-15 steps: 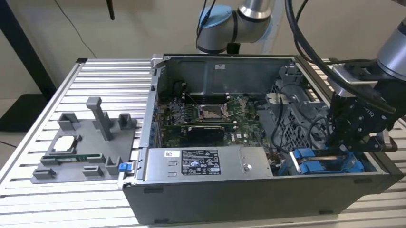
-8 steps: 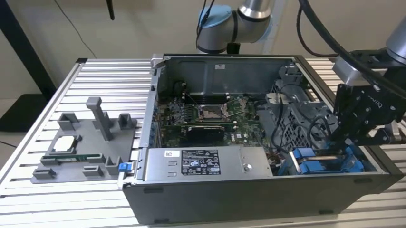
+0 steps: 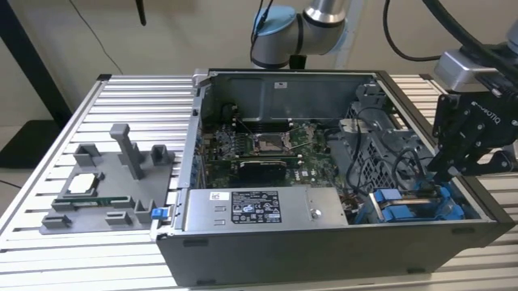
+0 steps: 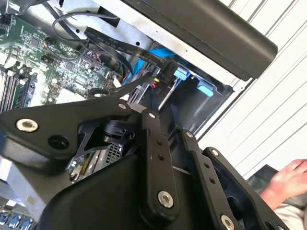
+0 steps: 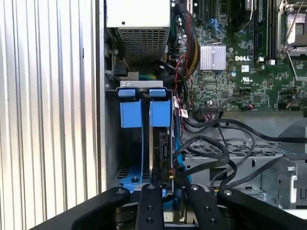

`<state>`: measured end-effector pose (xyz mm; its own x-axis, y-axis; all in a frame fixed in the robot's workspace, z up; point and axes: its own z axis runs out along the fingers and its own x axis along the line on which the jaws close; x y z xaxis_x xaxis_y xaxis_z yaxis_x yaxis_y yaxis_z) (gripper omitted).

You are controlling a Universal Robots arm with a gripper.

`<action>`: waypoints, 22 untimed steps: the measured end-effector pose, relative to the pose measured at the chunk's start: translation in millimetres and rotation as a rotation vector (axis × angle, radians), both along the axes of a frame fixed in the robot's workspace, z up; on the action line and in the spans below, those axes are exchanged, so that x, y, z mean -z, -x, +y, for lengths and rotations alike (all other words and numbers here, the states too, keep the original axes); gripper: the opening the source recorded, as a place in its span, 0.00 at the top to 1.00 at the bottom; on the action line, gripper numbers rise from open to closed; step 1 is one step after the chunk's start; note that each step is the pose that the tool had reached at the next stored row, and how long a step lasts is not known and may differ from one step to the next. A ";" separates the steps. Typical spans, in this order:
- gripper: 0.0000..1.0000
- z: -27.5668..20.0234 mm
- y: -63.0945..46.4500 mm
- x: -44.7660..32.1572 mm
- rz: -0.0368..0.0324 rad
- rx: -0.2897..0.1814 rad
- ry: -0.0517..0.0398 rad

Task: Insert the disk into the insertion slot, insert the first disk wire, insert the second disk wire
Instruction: 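Insert the first disk wire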

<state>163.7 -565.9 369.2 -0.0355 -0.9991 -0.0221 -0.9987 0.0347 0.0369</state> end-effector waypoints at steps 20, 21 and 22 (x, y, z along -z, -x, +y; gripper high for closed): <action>0.00 0.0 -10.0 -0.4 -0.0001 -0.001 -0.0004; 0.00 0.0 -12.4 -0.4 -0.0001 -0.001 -0.0013; 0.00 0.1 -13.7 -0.4 0.0000 -0.001 -0.0021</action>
